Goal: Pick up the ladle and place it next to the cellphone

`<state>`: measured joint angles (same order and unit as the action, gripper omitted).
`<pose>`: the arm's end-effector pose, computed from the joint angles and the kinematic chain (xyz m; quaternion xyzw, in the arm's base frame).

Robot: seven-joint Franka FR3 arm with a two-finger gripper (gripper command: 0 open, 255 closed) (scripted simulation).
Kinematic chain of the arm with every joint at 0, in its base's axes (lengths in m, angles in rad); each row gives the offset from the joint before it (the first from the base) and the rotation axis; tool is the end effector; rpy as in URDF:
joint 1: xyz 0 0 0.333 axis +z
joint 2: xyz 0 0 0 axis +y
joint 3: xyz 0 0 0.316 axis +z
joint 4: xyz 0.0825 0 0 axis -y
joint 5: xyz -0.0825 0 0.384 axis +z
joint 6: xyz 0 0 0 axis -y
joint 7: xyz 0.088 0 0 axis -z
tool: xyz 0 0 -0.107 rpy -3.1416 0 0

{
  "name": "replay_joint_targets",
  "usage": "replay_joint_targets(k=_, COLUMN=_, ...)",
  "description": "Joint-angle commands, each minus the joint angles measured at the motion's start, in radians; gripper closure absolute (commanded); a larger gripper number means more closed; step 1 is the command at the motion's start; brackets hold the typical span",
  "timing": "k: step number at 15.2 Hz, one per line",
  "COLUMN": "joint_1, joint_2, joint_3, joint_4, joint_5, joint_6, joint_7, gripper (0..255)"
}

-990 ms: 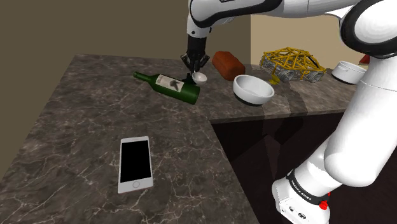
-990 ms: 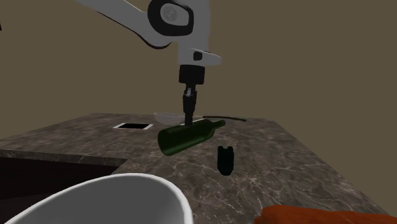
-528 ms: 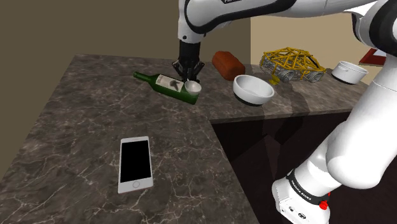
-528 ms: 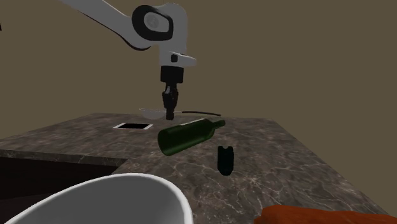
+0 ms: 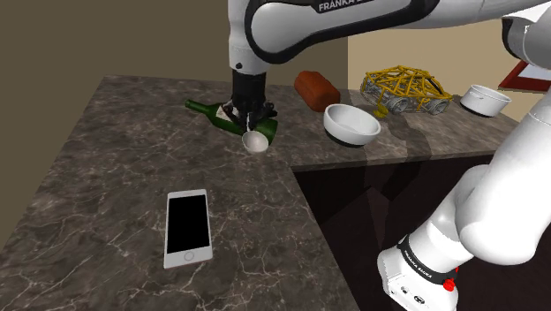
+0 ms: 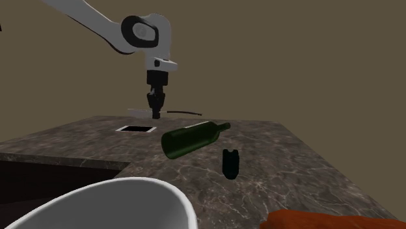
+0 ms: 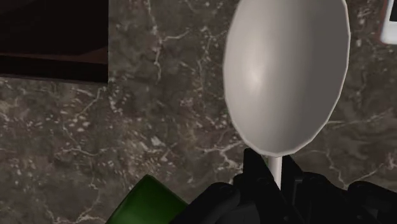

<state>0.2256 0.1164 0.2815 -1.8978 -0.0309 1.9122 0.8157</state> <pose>0.5076 0.2746 0.4342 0.9878 -0.1478 -0.0395 0.0284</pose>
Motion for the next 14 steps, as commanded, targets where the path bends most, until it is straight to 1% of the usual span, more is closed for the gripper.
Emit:
replay_joint_targets(k=1, joint_1=0.023, joint_2=-0.013, joint_3=0.019, joint_4=-0.013, joint_5=0.006, joint_6=0.0, joint_7=0.041, gripper=255)
replay_joint_targets(k=8, joint_1=0.111, joint_2=-0.015, joint_3=0.093, joint_4=-0.018, joint_5=0.016, joint_6=0.003, joint_7=0.2, gripper=255)
replay_joint_targets(k=14, joint_1=0.191, joint_2=0.022, joint_3=0.155, joint_4=0.023, joint_5=0.007, joint_6=-0.002, joint_7=0.344, gripper=255)
